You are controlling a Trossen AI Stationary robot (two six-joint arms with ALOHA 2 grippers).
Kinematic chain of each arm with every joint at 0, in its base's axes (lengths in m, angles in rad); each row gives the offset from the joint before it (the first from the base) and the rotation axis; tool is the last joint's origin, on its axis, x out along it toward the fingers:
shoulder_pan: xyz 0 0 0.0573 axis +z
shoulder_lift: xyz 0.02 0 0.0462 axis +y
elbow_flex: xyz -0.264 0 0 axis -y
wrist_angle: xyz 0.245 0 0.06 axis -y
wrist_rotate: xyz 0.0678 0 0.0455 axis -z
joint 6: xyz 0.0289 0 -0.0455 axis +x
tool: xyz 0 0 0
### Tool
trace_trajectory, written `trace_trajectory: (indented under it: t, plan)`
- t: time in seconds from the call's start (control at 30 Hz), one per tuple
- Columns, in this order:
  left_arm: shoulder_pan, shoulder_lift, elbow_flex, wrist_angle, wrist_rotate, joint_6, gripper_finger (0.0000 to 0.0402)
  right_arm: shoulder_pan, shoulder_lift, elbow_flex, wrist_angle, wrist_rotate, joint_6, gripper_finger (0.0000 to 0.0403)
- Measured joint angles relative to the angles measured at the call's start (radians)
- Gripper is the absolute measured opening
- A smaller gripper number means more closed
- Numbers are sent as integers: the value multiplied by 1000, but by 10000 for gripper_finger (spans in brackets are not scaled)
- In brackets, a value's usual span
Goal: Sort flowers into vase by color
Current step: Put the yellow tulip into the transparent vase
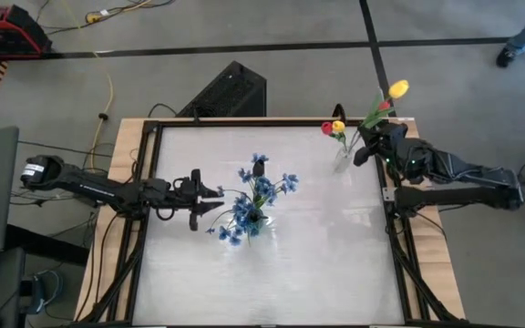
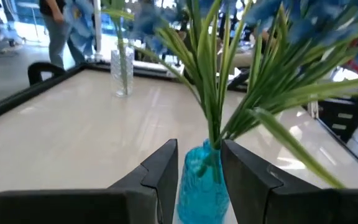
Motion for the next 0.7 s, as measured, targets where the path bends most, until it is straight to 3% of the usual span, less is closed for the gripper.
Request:
trace_trajectory:
  t: [0.47,0.7]
  plan:
    - [-5,13,0,20,-12,20,109,-49,-1,-109,99,-1,-2,17]
    - [-5,13,0,20,-12,27,109,-49,17,-119,90,-29,52,51]
